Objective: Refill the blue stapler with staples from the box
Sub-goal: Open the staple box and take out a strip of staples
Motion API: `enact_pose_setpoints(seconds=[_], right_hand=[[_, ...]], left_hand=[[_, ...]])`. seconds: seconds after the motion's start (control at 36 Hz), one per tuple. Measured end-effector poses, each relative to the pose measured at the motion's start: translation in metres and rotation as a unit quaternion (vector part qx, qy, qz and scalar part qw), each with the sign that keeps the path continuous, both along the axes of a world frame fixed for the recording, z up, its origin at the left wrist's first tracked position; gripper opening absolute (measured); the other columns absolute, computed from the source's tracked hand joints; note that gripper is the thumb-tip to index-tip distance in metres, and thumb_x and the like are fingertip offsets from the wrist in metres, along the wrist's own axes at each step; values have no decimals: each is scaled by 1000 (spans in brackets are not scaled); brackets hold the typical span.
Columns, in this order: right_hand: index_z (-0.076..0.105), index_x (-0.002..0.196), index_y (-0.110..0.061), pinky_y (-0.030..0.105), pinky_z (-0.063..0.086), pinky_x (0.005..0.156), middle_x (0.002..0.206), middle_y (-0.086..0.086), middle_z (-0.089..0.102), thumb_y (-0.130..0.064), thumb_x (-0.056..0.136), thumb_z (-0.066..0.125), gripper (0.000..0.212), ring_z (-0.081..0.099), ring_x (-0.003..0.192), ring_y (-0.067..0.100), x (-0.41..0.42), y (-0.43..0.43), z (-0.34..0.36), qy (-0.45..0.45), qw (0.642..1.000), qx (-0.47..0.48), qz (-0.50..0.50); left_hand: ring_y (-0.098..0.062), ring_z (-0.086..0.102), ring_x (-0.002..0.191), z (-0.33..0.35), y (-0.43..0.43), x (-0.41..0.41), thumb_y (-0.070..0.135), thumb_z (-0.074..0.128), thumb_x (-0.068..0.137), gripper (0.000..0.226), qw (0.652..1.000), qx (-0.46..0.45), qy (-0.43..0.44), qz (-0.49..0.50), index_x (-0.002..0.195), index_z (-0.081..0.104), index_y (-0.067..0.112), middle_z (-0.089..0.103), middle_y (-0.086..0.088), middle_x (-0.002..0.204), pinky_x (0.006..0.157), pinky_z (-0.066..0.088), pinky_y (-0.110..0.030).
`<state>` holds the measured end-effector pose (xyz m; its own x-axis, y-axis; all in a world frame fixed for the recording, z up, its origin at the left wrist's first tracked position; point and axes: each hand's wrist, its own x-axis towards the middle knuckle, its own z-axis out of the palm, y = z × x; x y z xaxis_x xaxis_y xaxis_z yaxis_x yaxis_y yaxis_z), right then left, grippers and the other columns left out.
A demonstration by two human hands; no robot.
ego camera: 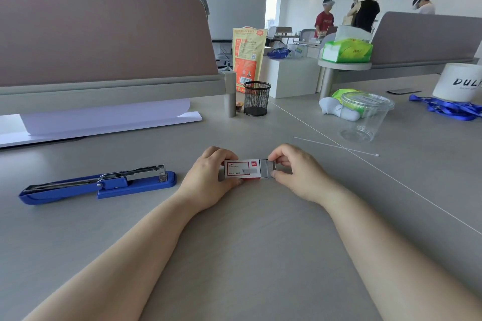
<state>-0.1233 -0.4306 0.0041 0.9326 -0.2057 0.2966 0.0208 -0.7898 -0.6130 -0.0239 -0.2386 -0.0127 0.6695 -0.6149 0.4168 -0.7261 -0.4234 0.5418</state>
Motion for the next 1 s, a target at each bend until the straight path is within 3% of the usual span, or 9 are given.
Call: enact_pose_setpoints(seconds=[0.33, 0.64, 0.72, 0.86, 0.89, 0.94, 1.0], right_hand=[[54, 97, -20, 40, 48, 96, 113, 2, 59, -13, 80, 64, 21, 59, 102, 15, 1, 2, 0, -13, 1000, -3, 1], [45, 71, -39, 43, 50, 89, 106, 3, 66, -14, 83, 60, 32, 62, 97, 18, -1, 4, 4, -69, 997, 23, -3], [46, 71, -36, 34, 50, 85, 108, 3, 66, -13, 85, 58, 30, 62, 95, 18, -2, 4, 6, -55, 997, 45, -1], [48, 80, -24, 4, 42, 76, 110, 1, 66, -13, 91, 52, 16, 59, 92, 6, -4, 1, 8, -62, 991, 118, 3], [48, 81, -24, 8, 44, 81, 110, 2, 66, -14, 91, 51, 15, 59, 93, 8, -4, 0, 8, -70, 988, 136, -2], [45, 80, -31, 35, 49, 92, 105, 3, 68, -19, 93, 48, 18, 62, 98, 18, -2, -2, 5, -81, 983, 160, -23], [42, 79, -32, 52, 48, 91, 92, -1, 68, -19, 94, 45, 19, 65, 97, 22, -2, -3, 4, -81, 981, 169, -41]], left_hand=[[-17, 55, 98, 0, 0, 0, 29, 73, 74, 40, 1000, 3, 0, 3, 110, 57, 23, 52, 2, 110, 90, 51, -40], [-18, 55, 96, 0, 0, 0, 30, 74, 73, 41, 1000, 3, 1, 5, 110, 57, 23, 52, 1, 110, 88, 51, -40], [-18, 55, 96, 0, 0, 0, 31, 73, 74, 41, 1000, 5, 2, 5, 110, 57, 23, 52, 2, 110, 87, 51, -39], [-18, 54, 97, -1, -1, 0, 34, 71, 76, 40, 1000, 12, 3, 9, 112, 56, 24, 52, 2, 112, 89, 49, -38], [-18, 54, 98, -1, 0, 0, 34, 71, 76, 40, 1000, 13, 4, 10, 112, 56, 24, 52, 1, 112, 89, 49, -38], [-19, 54, 99, -2, 0, 0, 36, 69, 77, 41, 1000, 17, 6, 12, 113, 56, 25, 52, 2, 113, 90, 49, -38], [-18, 54, 101, -2, 0, 1, 38, 68, 77, 41, 1000, 22, 5, 14, 114, 55, 26, 52, 2, 114, 90, 49, -38]])
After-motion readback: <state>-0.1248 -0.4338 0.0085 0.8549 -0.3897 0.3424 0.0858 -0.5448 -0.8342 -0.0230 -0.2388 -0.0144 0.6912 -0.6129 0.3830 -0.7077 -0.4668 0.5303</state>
